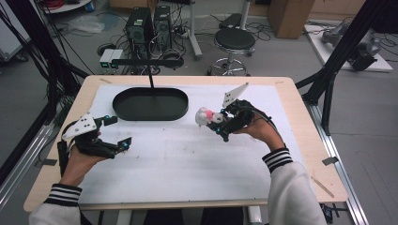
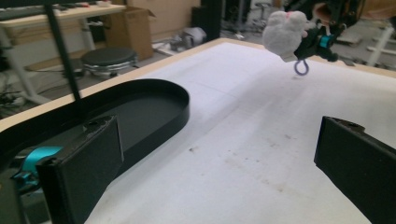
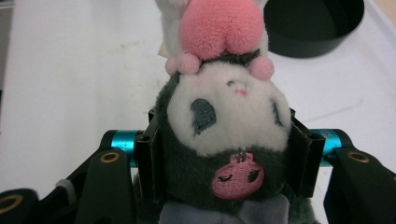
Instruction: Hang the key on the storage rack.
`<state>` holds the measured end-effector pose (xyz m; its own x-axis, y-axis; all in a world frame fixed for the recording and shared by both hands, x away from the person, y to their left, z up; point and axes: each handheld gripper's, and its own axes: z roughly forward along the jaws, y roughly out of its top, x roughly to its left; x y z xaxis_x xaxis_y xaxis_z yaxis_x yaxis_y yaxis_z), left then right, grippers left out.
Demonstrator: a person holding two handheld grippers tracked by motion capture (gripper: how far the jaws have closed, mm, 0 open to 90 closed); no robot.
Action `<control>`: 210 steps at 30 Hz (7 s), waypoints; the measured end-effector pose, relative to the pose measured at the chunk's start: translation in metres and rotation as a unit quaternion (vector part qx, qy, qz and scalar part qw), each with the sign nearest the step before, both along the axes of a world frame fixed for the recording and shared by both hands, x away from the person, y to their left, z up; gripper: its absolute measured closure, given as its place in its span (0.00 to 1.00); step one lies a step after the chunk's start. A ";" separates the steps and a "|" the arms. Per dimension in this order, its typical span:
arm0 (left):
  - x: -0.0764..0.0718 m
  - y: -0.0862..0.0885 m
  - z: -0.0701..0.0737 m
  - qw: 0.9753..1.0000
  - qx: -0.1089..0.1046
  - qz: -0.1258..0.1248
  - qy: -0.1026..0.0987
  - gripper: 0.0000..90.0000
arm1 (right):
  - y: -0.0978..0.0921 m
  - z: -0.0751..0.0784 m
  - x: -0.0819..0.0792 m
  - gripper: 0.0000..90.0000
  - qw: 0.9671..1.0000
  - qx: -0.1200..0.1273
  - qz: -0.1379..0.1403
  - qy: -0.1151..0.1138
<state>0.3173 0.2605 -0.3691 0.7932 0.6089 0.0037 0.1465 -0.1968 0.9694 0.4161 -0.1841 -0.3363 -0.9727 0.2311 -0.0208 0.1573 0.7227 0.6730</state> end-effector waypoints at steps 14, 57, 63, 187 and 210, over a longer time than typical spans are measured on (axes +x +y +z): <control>0.022 -0.040 0.036 0.995 0.048 -0.086 0.012 0.02 | 0.026 0.011 -0.029 0.47 0.999 0.002 0.038 -0.003; 0.041 -0.131 0.044 0.962 0.161 -0.220 0.031 0.02 | 0.068 0.009 -0.045 0.47 0.998 -0.003 0.066 0.012; 0.041 -0.140 0.040 0.956 0.176 -0.231 0.045 0.04 | 0.072 0.008 -0.047 0.47 0.997 -0.002 0.072 0.014; 0.090 -0.004 0.102 0.973 0.109 0.188 0.073 0.62 | -0.134 -0.113 -0.127 0.01 0.895 0.315 -0.273 -0.162; 0.109 -0.001 0.117 0.962 0.100 0.244 0.072 0.62 | -0.136 -0.114 -0.130 0.01 0.887 0.326 -0.277 -0.176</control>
